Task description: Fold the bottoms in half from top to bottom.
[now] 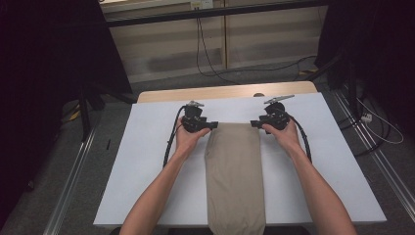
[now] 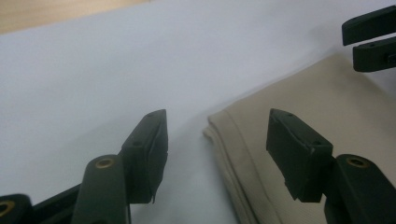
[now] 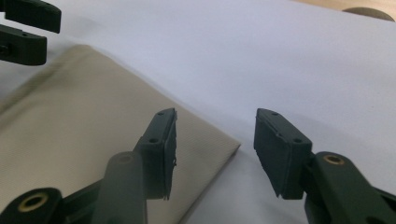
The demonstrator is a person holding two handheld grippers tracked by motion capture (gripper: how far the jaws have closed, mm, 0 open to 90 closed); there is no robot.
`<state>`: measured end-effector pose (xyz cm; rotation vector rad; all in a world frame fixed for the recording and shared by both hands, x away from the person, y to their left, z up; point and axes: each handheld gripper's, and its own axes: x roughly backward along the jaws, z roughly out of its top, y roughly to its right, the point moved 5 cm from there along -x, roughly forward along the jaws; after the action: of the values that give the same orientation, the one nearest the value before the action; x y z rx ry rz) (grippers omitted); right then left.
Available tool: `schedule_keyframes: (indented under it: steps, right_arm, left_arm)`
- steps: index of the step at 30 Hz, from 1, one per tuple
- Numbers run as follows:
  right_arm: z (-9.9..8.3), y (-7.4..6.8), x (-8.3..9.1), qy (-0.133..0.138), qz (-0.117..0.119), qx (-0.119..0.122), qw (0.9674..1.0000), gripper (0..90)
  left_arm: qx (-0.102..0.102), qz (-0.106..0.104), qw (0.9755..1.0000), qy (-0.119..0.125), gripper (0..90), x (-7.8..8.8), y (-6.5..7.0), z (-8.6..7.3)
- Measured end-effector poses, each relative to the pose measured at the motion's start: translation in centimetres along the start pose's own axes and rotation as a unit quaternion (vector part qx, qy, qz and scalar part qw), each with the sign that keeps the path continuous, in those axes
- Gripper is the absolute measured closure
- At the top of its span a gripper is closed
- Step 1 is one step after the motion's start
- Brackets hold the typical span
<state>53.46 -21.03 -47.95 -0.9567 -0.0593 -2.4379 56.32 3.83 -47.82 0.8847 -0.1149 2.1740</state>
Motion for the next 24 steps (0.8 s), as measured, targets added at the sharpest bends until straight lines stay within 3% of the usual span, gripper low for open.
schedule_keyframes:
  steps: [1,3,5,8,9,10,11,12,14,16,20,24]
  right_arm:
    - [0.0,0.1,-0.3,-0.002,0.001,-0.001,1.0000,51.6]
    - [-0.1,0.2,-0.8,-0.004,0.002,-0.001,1.0000,51.5]
    - [-0.2,0.1,-1.2,-0.010,0.005,-0.001,0.9999,50.7]
    - [-0.4,0.1,-1.5,-0.013,0.005,0.004,0.9999,50.8]
    - [-0.5,0.0,-1.5,-0.014,0.002,0.012,0.9998,52.8]
    - [-0.5,-0.1,-1.5,-0.015,0.002,0.018,0.9997,56.4]
    - [-0.6,-0.3,-1.4,-0.020,0.005,0.024,0.9995,64.2]
    - [-0.6,-0.6,-1.3,-0.025,0.023,0.018,0.9993,73.3]
    - [-0.7,-1.2,-1.4,-0.028,0.049,0.018,0.9982,83.9]
    - [-0.6,-1.4,-1.4,-0.033,0.050,0.019,0.9981,85.7]
    - [0.7,-1.0,-0.2,0.002,0.047,0.006,0.9989,86.3]
    - [3.0,-1.0,1.4,0.036,0.039,0.008,0.9986,86.6]
  left_arm:
    - [-0.002,0.000,1.0000,-0.004,44.7,-0.4,-0.1,0.0]
    - [0.010,-0.001,0.9999,-0.004,43.2,-1.0,-0.3,-0.2]
    - [0.002,0.005,0.9999,-0.014,42.1,-1.5,-0.5,-0.4]
    - [0.002,-0.001,1.0000,-0.006,41.4,-1.6,-0.5,-0.4]
    - [0.001,-0.001,1.0000,-0.005,45.7,-1.6,-0.4,-0.5]
    - [0.010,-0.014,0.9998,-0.004,52.0,-1.5,-0.3,-0.6]
    - [0.016,-0.055,0.9983,-0.013,66.7,-1.6,0.1,-0.9]
    - [0.006,-0.057,0.9983,-0.013,77.9,-1.6,0.3,-1.0]
    - [0.013,-0.071,0.9971,-0.022,84.6,-1.4,0.5,-1.2]
    - [0.015,-0.066,0.9975,-0.021,86.6,-1.1,0.4,-1.0]
    - [0.027,-0.059,0.9978,0.012,87.5,0.3,-0.1,0.5]
    - [0.029,-0.039,0.9974,0.053,87.6,1.9,-0.3,2.8]
